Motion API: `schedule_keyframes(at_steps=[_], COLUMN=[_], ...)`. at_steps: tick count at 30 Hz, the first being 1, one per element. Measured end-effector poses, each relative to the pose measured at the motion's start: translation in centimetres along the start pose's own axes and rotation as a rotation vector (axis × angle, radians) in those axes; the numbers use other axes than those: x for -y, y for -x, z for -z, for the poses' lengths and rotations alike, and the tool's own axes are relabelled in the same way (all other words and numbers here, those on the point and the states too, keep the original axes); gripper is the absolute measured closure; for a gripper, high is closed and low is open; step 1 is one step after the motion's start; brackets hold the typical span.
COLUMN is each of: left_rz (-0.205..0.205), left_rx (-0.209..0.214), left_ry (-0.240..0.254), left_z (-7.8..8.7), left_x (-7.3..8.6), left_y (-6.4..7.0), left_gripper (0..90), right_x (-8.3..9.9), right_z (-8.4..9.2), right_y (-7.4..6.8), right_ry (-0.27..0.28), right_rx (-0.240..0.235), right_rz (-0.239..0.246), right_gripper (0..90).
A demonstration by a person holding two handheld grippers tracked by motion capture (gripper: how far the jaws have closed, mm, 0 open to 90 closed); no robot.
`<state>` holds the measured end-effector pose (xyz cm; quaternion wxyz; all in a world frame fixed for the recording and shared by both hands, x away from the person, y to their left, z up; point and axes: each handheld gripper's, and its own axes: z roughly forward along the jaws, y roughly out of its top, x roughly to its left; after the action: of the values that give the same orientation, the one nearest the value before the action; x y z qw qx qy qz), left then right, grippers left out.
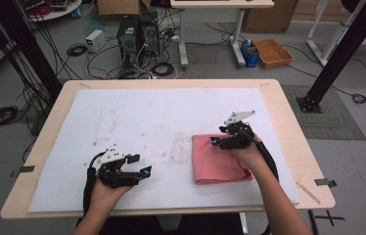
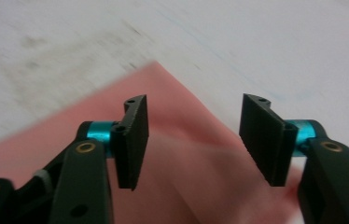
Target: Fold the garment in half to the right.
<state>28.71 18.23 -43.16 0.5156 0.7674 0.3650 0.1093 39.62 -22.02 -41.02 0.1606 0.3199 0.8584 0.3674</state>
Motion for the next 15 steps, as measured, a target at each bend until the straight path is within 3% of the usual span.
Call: schedule_keyframes(at_steps=[5,12,15], left_rz=[-0.014,-0.014,-0.012], left_rx=[0.023,0.033,0.028], left_ry=[-0.013,-0.019,-0.021], left_z=[-0.7,-1.1,-1.0], left_x=[-0.1,-0.2,-0.1], left_y=[0.5,0.5,0.4], left_gripper=[30.8,30.7,30.8], right_x=[2.8,2.9,2.8], right_z=[-0.6,-0.2,0.9], right_y=[1.0,1.8,1.9], right_ry=[-0.026,0.000,0.038], right_rx=[0.015,0.024,0.024], right_rz=[-0.064,-0.085,-0.095], right_gripper=[48.7,47.5,46.7])
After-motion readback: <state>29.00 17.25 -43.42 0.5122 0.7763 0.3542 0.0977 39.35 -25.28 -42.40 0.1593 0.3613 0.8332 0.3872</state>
